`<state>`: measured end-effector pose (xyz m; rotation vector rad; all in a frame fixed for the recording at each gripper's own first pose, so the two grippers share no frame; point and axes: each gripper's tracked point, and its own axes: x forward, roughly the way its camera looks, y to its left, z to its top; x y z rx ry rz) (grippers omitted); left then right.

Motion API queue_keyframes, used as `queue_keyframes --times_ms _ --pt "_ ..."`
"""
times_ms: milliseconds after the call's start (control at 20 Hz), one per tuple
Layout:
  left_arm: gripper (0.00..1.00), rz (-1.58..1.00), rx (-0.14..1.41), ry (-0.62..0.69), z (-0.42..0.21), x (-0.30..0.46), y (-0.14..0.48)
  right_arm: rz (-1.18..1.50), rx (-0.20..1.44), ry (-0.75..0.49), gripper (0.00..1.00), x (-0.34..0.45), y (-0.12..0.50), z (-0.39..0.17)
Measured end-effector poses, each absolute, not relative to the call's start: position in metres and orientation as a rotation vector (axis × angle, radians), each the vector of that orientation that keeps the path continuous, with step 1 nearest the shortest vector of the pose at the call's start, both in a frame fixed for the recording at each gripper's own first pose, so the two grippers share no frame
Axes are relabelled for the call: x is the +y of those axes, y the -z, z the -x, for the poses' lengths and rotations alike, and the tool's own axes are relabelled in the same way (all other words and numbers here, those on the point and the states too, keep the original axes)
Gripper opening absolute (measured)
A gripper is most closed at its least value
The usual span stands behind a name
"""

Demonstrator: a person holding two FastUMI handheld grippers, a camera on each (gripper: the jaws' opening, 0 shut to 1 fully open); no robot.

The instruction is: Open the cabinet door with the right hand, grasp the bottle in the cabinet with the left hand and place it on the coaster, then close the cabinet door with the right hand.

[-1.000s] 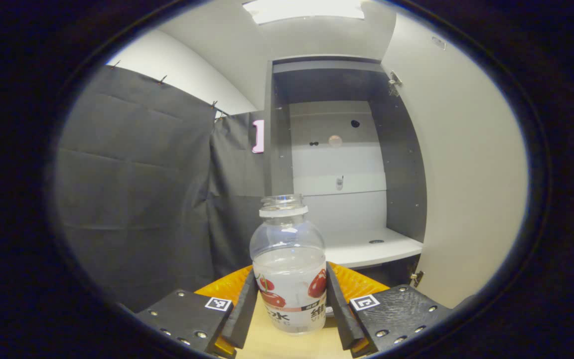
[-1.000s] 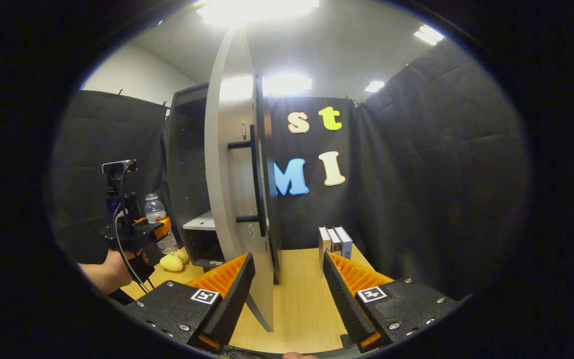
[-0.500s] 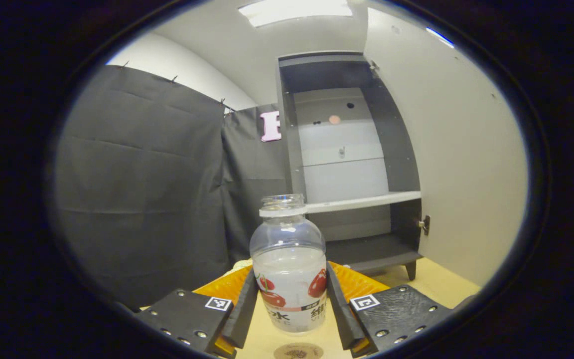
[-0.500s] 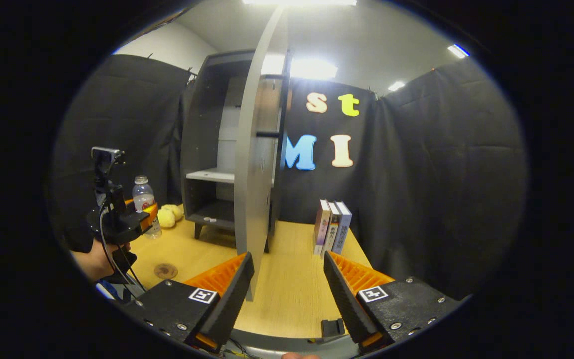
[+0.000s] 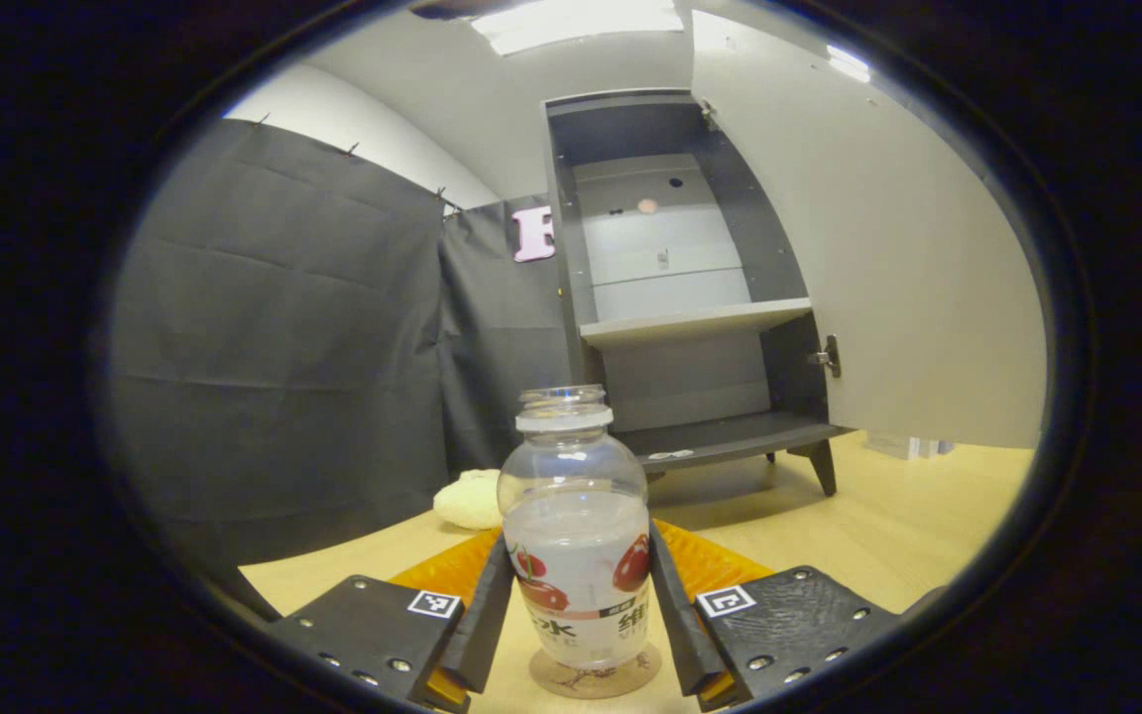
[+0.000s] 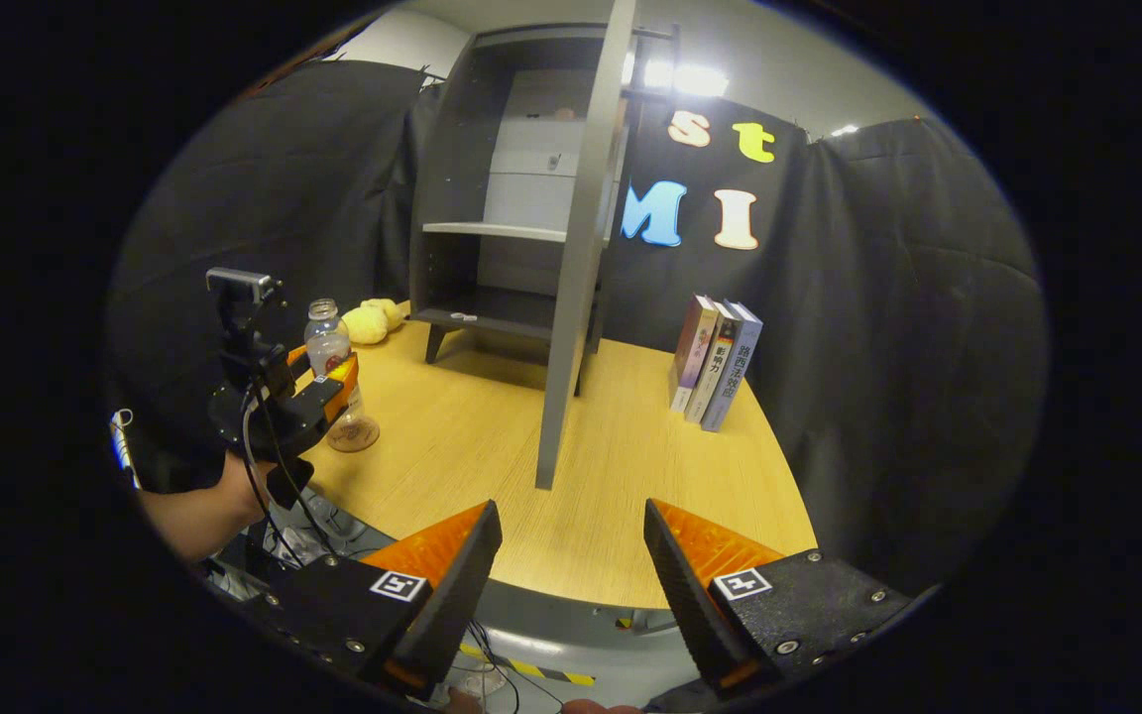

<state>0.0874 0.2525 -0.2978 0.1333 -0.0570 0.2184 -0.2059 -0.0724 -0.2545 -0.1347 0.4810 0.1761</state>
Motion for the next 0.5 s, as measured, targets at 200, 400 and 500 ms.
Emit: queue_keyframes --times_ms 200,400,500 --pt "0.71 -0.1 -0.054 -0.24 -0.079 0.261 0.312 0.12 0.513 -0.198 0.9 -0.063 0.263 0.208" --pt "0.71 -0.078 -0.011 -0.255 -0.079 0.263 0.328 0.126 0.522 -0.219 0.9 -0.056 0.27 0.205" --pt "0.65 -0.107 0.008 -0.253 -0.077 0.264 0.331 0.143 0.529 -0.237 0.9 -0.055 0.273 0.201"
